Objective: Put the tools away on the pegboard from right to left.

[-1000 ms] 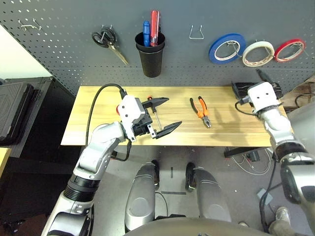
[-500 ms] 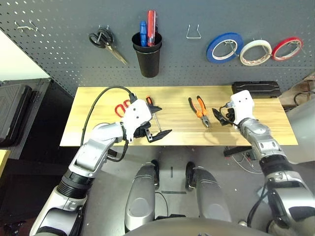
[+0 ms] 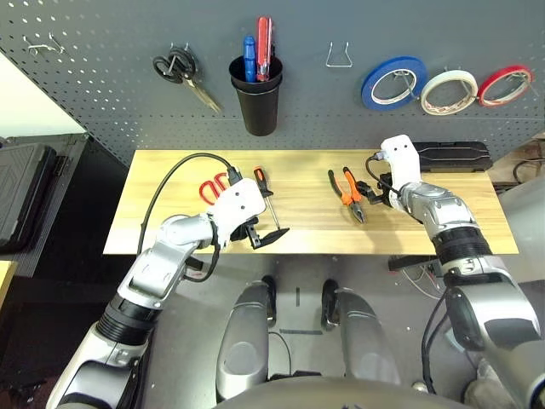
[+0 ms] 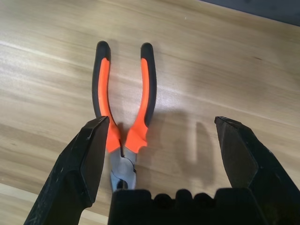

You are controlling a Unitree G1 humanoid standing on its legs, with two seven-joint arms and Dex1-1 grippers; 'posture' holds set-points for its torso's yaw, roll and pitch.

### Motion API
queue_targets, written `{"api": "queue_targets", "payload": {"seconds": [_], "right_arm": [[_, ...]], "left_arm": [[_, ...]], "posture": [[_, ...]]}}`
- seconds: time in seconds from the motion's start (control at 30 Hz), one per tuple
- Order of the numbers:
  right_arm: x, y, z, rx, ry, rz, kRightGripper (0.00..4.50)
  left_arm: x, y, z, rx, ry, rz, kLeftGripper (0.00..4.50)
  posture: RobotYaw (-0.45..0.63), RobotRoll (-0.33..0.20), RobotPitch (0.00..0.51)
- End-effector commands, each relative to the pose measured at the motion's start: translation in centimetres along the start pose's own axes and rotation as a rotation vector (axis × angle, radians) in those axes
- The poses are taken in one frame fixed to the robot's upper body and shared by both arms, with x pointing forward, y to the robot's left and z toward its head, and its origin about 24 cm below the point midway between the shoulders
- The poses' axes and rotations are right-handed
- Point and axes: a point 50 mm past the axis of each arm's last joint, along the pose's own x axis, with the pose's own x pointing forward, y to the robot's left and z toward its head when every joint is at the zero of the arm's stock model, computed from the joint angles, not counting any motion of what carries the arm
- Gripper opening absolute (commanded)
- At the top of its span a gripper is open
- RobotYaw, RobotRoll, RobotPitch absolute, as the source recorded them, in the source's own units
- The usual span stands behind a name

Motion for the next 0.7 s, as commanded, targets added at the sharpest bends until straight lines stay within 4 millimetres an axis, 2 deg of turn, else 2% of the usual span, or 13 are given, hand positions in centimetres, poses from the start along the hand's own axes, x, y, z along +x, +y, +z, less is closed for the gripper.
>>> {"api": "queue_targets", "payload": {"seconds": [0.03, 0.27, 0.7], "right_arm": [[0.8, 0.5, -0.8, 0.016, 0.079, 0.011, 4.46], [1.8, 1.9, -0.7, 0.033, 0.169, 0.013, 4.46], [2.8, 3.5, -2.1, 0.023, 0.237, -0.016, 4.46]], "left_arm": [[0.2, -0.7, -0.7, -0.013, 0.032, -0.015, 4.50], [0.0, -0.8, -0.7, -0.013, 0.046, -0.008, 4.50], [-0.2, -1.0, -0.7, -0.021, 0.060, 0.011, 4.50]], "posture": [[0.22, 0.000, 0.263], [0.25, 0.000, 0.267], [0.29, 0.000, 0.283]]}}
